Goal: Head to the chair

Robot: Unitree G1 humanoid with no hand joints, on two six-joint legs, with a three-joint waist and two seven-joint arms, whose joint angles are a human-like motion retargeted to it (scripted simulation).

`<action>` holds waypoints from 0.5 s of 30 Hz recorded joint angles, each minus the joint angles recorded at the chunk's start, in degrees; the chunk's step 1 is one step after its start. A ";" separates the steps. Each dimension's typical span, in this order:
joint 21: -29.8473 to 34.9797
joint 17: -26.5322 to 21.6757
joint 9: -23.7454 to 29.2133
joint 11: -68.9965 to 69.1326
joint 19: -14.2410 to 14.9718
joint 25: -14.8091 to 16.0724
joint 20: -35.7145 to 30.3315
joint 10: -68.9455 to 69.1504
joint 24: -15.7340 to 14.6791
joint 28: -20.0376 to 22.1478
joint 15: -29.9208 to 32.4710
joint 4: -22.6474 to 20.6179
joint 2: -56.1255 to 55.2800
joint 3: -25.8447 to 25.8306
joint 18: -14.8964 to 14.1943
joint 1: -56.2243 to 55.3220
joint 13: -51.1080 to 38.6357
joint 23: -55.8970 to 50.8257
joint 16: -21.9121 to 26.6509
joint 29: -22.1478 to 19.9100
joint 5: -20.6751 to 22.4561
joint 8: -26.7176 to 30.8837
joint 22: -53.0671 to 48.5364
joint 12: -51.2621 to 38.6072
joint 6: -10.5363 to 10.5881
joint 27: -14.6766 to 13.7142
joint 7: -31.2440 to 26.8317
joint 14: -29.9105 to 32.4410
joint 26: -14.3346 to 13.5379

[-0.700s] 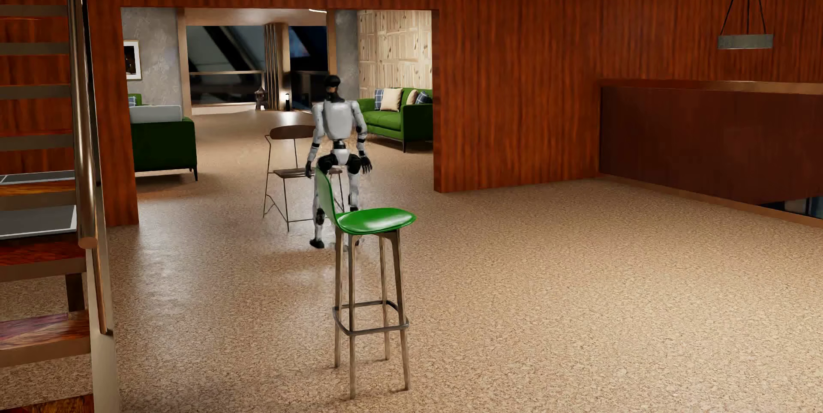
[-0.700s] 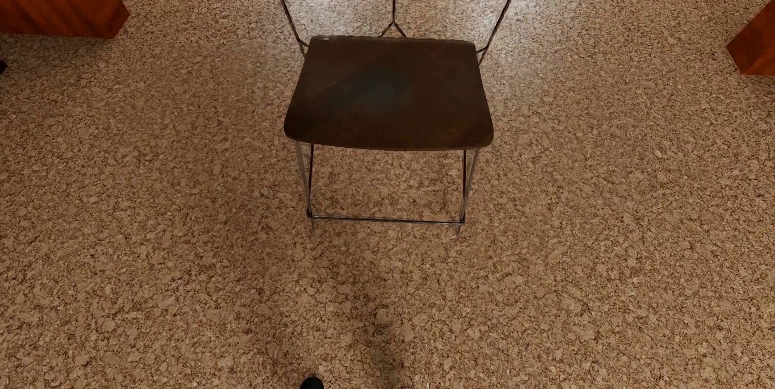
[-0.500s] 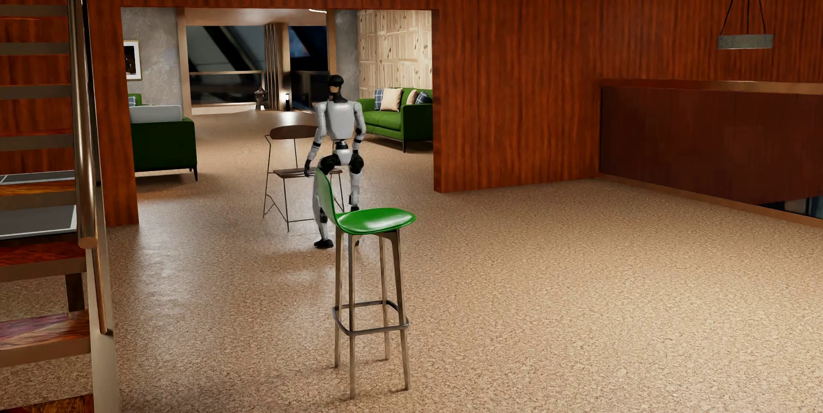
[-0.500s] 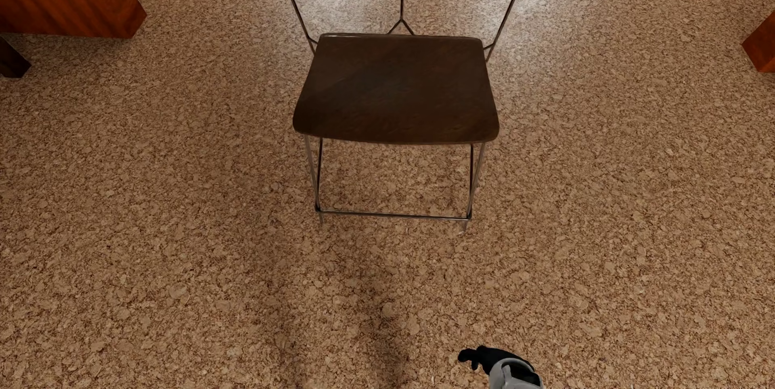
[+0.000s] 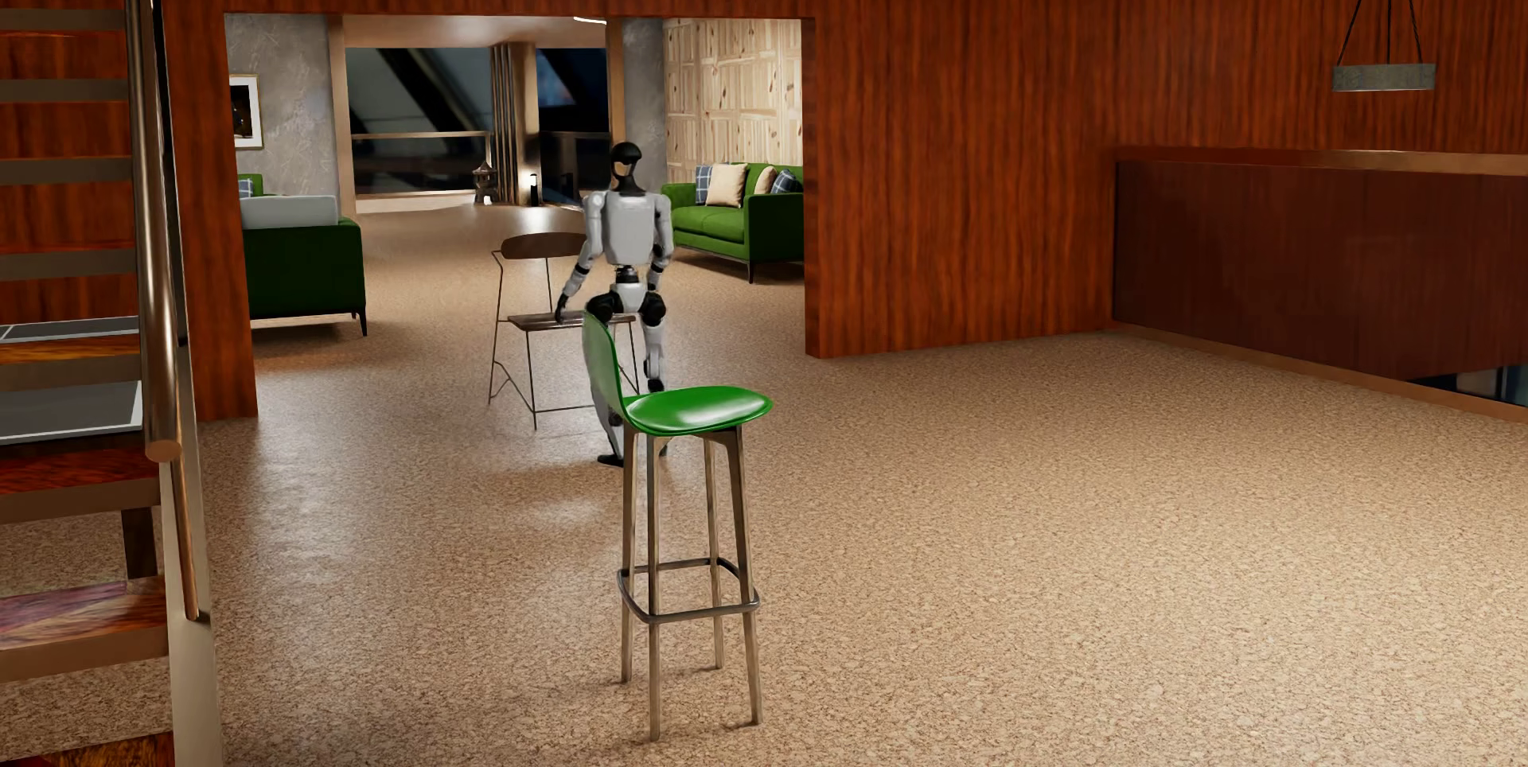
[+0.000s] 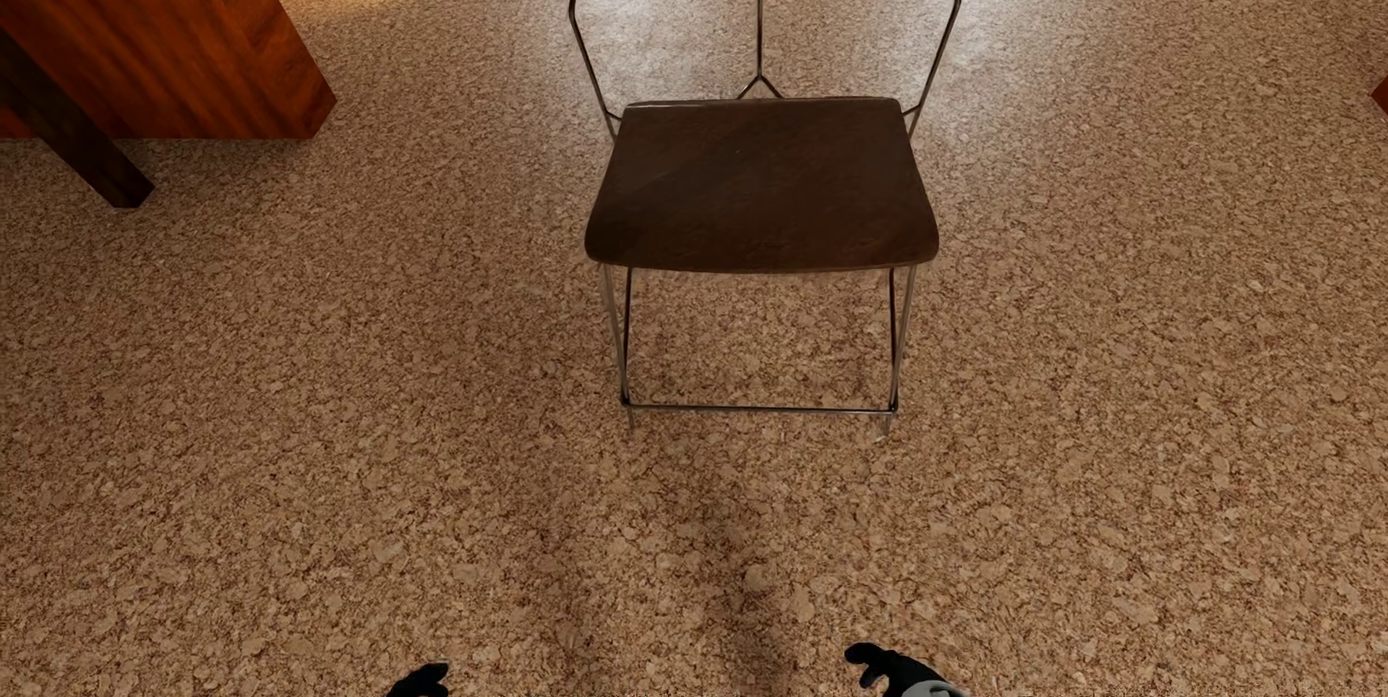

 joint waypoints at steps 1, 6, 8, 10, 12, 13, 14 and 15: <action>-3.63 0.81 0.23 4.00 -0.33 1.76 0.37 1.05 -0.41 0.55 1.72 -1.05 -2.74 0.21 0.74 -0.53 1.70 1.59 -0.40 -2.21 -1.89 0.97 0.21 0.54 -0.60 1.88 0.65 -0.44 0.34; -3.35 -0.13 0.24 3.21 -3.08 1.06 -0.14 2.24 1.46 -1.22 1.95 -3.80 -1.51 0.17 2.38 -2.01 12.80 5.42 0.74 -0.40 -9.02 -9.74 8.20 1.96 -3.68 1.86 1.17 0.04 3.50; -3.22 -0.19 -0.10 -4.90 -3.18 1.03 -0.13 1.63 2.41 -2.90 -2.84 -3.75 3.69 -0.48 2.04 -1.61 16.75 4.93 1.15 2.88 -6.46 -12.23 10.26 3.28 -4.54 1.41 0.40 0.53 4.01; -2.56 0.47 -0.13 -8.39 -4.49 0.09 1.64 1.60 1.84 -2.63 -1.85 -3.13 5.49 -0.96 1.56 -1.48 18.49 4.65 0.87 2.82 -4.73 -13.13 10.51 4.65 -5.20 1.62 -0.18 0.70 3.76; 0.85 0.13 0.24 -6.77 -4.45 -2.53 4.32 2.47 0.55 -1.18 -0.63 -2.72 4.88 -1.19 1.24 -1.41 18.18 4.48 -0.69 4.43 -4.93 -12.68 10.78 5.12 -5.77 1.91 -0.16 0.25 4.28; 2.63 -0.24 0.55 -5.43 -4.22 -3.65 5.24 3.06 0.09 -0.92 -0.22 -2.60 4.56 -1.21 1.09 -1.37 17.57 4.00 -1.36 5.60 -5.34 -12.48 11.08 4.86 -6.18 1.59 -0.31 0.02 4.57; 3.45 -0.38 0.87 -4.47 -4.04 -4.01 5.60 3.81 -0.01 -0.95 -0.04 -2.54 4.52 -1.15 1.10 -1.51 16.83 3.19 -1.70 6.30 -5.78 -12.64 11.69 4.00 -6.65 1.50 -0.75 -0.18 4.78; 3.48 -0.25 1.14 -4.06 -3.99 -3.72 5.61 4.55 0.16 -1.29 -0.10 -2.47 4.90 -1.04 0.96 -1.64 16.06 2.08 -1.85 6.05 -6.12 -13.20 12.40 2.78 -7.13 1.40 -1.33 -0.43 4.99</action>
